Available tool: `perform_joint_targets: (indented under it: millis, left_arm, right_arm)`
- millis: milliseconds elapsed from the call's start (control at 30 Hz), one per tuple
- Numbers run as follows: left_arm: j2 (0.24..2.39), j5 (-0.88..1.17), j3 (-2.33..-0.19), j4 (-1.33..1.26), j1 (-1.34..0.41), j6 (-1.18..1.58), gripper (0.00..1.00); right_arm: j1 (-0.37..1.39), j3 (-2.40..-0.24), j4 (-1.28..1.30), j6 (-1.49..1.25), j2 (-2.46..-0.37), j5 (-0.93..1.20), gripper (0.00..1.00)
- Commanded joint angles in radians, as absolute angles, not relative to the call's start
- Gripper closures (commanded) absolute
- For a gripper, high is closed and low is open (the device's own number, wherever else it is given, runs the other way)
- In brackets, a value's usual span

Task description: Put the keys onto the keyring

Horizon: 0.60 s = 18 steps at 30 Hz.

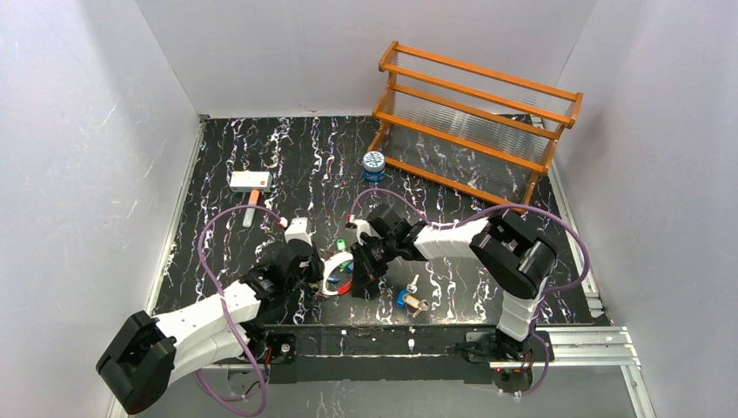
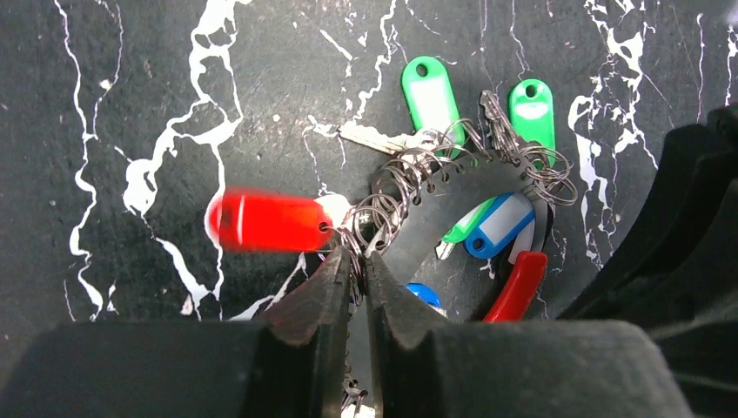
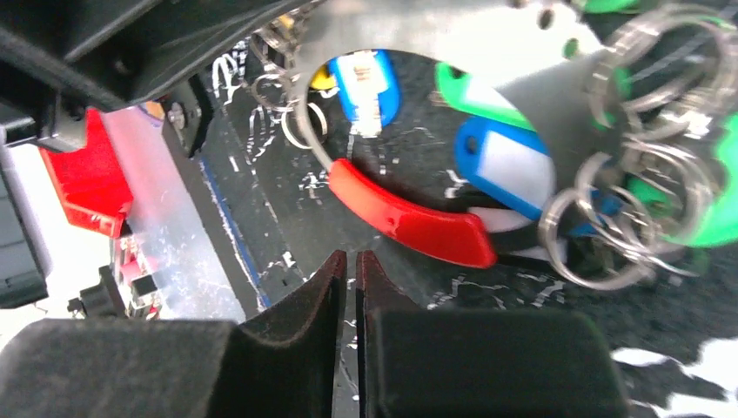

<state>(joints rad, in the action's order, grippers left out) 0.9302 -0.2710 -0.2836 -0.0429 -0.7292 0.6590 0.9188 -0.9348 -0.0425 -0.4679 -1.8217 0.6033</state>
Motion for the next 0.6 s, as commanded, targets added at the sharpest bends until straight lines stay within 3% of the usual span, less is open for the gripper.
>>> perform_joint_targets:
  millis: [0,100,200,300,400,567]
  left_arm:
    - [0.947,-0.316,-0.312,-0.089,-0.729,0.569,0.92]
    - [0.953,-0.352,-0.334,-0.070,-0.728,0.525,0.95]
    - [0.942,-0.400,-0.363,-0.025,-0.728,0.490,0.88]
    - [0.910,-0.430,-0.385,0.021,-0.729,0.453,0.71]
    - [0.871,-0.406,-0.387,0.032,-0.728,0.427,0.46]
    - [0.824,-0.252,-0.351,-0.067,-0.728,0.398,0.39]
  right_arm:
    - [0.930,-0.912,-0.153,-0.511,-1.772,0.662,0.80]
    - [0.921,-0.914,-0.113,-0.489,-1.723,0.611,0.58]
    - [0.869,-0.894,-0.101,-0.479,-1.663,0.577,0.47]
    - [0.805,-0.866,-0.101,-0.471,-1.616,0.568,0.41]
    - [0.752,-0.856,-0.083,-0.449,-1.601,0.566,0.38]
    - [0.700,-0.859,-0.078,-0.426,-1.634,0.598,0.37]
